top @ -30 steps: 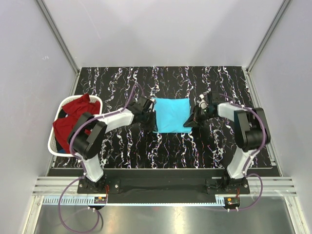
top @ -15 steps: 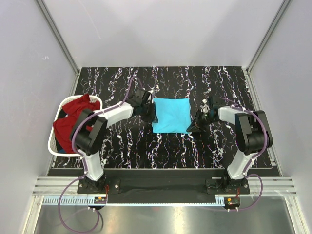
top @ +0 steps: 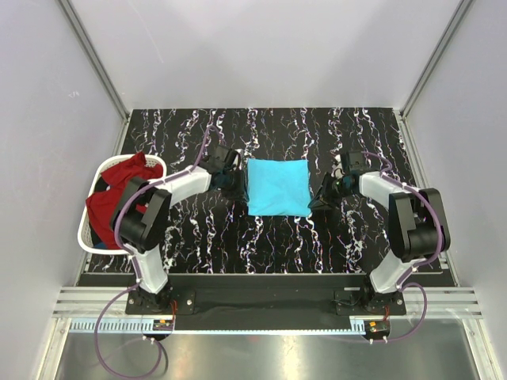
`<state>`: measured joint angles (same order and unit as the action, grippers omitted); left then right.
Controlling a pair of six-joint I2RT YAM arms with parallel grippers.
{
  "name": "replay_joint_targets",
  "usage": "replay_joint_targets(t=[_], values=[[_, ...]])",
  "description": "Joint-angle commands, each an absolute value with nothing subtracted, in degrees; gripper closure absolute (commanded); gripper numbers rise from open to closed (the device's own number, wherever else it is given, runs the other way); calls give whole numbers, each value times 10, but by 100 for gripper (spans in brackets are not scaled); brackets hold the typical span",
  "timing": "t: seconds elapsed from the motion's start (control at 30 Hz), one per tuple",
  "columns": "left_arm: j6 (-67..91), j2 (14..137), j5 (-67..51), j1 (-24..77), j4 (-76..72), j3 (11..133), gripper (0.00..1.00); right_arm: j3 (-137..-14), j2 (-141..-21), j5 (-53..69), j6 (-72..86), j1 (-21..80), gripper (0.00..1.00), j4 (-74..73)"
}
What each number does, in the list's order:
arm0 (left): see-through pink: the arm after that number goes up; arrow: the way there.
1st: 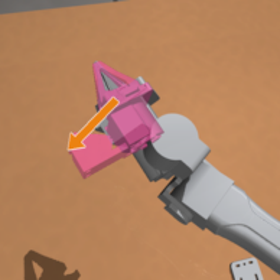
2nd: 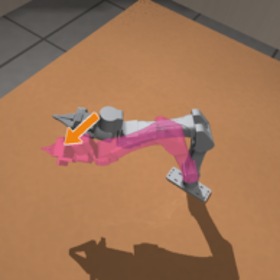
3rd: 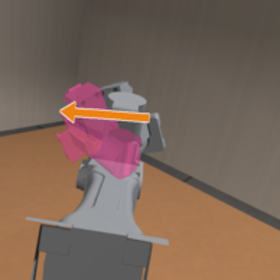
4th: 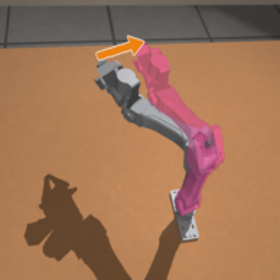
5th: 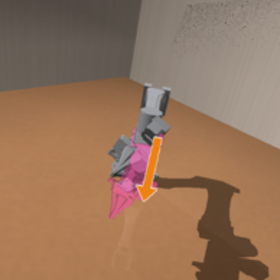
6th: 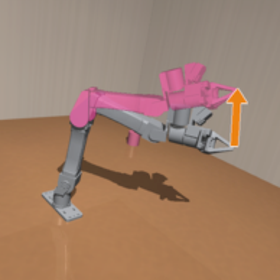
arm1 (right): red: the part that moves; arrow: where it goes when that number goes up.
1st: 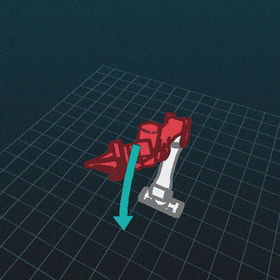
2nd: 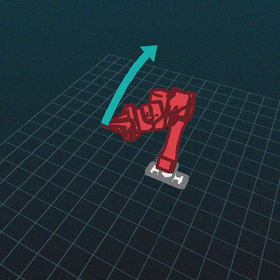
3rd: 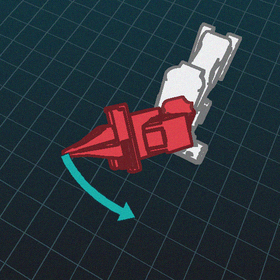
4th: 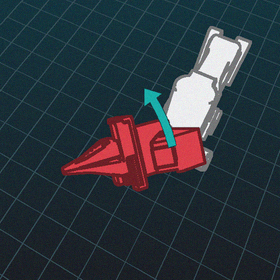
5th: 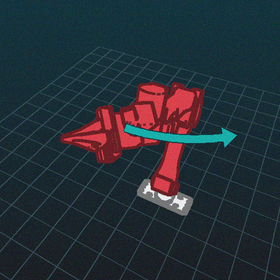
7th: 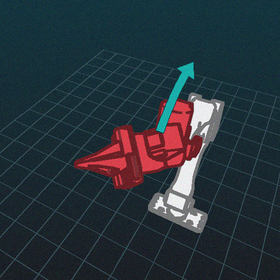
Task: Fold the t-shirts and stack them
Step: Fold the tshirt
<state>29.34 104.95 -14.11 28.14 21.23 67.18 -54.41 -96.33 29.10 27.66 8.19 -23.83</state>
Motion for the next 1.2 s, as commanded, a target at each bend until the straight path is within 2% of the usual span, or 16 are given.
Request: replay_joint_targets(t=[0.0,0.13,0.27,0.3,0.37,0.5,0.8,1.17], values=[[287,1026,-133,283,201,656,78,-555,-975,269,274,82,82,-242],[289,997,-142,286,184,641,78,-555,-990,246,271,82,78,-242],[284,955,-134,298,186,644,74,-564,-967,251,276,82,69,-248],[285,946,-133,301,186,645,73,-571,-950,248,279,82,64,-248],[283,947,-141,305,186,653,72,-583,-943,237,279,81,58,-248],[280,979,-163,306,168,653,73,-653,-986,245,251,81,54,-247],[281,1064,-158,304,163,654,76,-789,-1108,264,192,78,55,-258],[284,1079,-133,304,179,646,77,-810,-1187,307,154,57,67,-264]])
